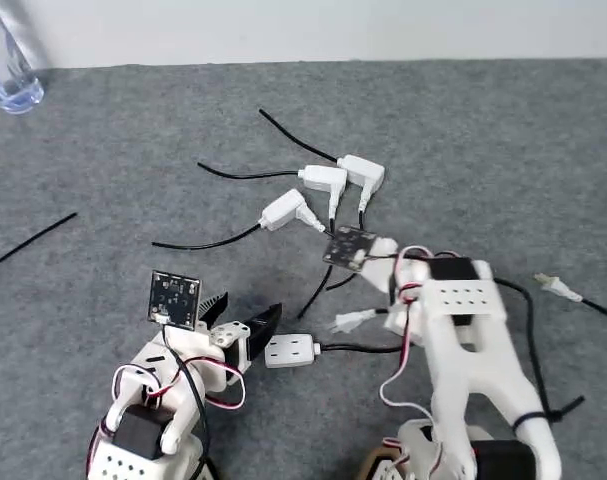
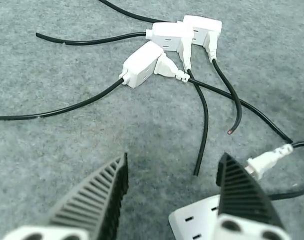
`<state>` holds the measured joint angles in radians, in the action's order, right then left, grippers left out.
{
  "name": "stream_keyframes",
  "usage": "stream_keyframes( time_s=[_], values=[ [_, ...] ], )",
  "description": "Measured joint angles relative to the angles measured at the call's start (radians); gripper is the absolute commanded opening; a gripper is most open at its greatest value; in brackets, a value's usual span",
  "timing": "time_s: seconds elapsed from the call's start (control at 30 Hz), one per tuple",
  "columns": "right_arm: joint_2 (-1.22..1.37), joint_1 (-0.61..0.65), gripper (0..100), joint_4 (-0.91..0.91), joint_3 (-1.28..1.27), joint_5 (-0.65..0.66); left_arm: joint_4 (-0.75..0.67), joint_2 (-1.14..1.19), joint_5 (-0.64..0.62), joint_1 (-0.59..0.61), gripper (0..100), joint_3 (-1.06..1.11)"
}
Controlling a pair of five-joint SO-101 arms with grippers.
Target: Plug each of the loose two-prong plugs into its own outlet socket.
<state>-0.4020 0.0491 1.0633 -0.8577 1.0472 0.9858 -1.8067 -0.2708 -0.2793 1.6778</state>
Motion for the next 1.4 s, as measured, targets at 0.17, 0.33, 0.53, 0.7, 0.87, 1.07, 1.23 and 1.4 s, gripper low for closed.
stream_keyframes(
  time_s=[0.17, 0.33, 0.53, 0.7, 0.87, 1.07, 1.23, 1.4],
  values=[
    [0.000, -0.064, 15.7, -0.011, 0.000, 0.009, 0.000, 0.000, 0.000, 0.000, 27, 0.000],
    [0.000, -0.061, 32.5, -0.017, -0.038, 0.015, 0.000, 0.000, 0.000, 0.000, 27, 0.000],
    [-0.003, 0.031, 27.6, -0.020, -0.040, 0.046, 0.000, 0.000, 0.000, 0.000, 27, 0.000],
    [-0.003, 0.184, 27.3, -0.020, -0.040, 0.089, 0.000, 0.000, 0.000, 0.000, 27, 0.000],
    [0.002, 0.222, 27.2, -0.034, -0.040, 0.126, 0.000, 0.000, 0.000, 0.000, 27, 0.002],
    [0.124, 0.222, 27.3, -0.117, -0.040, 0.206, 0.000, 0.000, 0.000, 0.000, 27, 0.015],
    [0.233, 0.209, 27.0, -0.181, -0.040, 0.252, 0.000, 0.000, 0.000, 0.000, 27, 0.015],
    [0.252, 0.209, 22.9, -0.187, -0.028, 0.281, 0.000, 0.000, 0.000, 0.000, 27, 0.015]
  ],
)
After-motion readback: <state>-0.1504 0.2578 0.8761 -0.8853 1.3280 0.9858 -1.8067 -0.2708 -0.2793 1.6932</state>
